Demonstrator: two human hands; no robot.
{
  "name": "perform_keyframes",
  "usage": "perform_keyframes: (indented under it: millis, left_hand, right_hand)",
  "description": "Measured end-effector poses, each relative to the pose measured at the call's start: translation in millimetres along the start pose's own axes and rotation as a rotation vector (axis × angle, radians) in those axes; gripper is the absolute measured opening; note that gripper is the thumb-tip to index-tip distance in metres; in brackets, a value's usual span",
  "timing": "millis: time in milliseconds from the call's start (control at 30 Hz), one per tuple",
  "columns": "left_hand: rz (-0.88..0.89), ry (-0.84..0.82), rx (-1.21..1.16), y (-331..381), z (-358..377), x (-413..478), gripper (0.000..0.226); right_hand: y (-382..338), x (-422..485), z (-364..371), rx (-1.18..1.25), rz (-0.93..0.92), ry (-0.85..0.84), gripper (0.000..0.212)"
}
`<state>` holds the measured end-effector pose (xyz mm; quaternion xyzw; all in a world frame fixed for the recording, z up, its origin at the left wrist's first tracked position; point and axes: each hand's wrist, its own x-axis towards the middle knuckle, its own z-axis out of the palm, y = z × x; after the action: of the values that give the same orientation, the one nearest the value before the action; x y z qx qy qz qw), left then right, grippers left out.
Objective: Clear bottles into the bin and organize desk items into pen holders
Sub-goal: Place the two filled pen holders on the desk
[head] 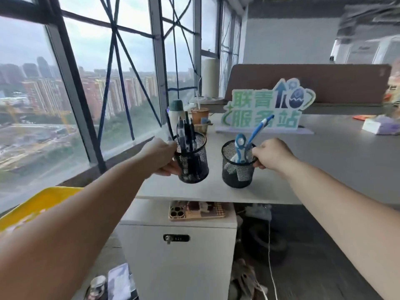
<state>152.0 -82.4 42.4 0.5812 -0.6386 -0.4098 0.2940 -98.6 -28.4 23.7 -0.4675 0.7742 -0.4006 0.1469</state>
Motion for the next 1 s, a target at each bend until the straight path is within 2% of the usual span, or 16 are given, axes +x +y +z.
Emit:
perform_keyframes:
  millis: [233, 333, 467, 633, 833, 1000]
  left_hand:
    - [0.037, 0.005, 0.124, -4, 59, 31, 0.034]
    - [0.02, -0.008, 0.132, 0, 60, 32, 0.034]
    - [-0.002, -0.048, 0.135, 3, 60, 23, 0.028]
    - [0.008, -0.067, 0.151, 3, 67, 18, 0.032]
    - [0.009, -0.158, 0.156, 4, 70, 40, 0.027]
    - [0.067, -0.172, 0.172, 10, 84, 81, 0.023]
  right_hand:
    - [24, 26, 6, -0.116, -0.044, 0.014, 0.015]
    - [23, 29, 3, -0.138, -0.031, -0.013, 0.01]
    - [21, 20, -3, -0.153, -0.009, -0.009, 0.014]
    - [26, 13, -6, -0.156, 0.02, 0.032, 0.018]
    - [26, 19, -4, -0.185, 0.064, 0.058, 0.018]
    - [35, 49, -6, -0.229, 0.098, 0.087, 0.016]
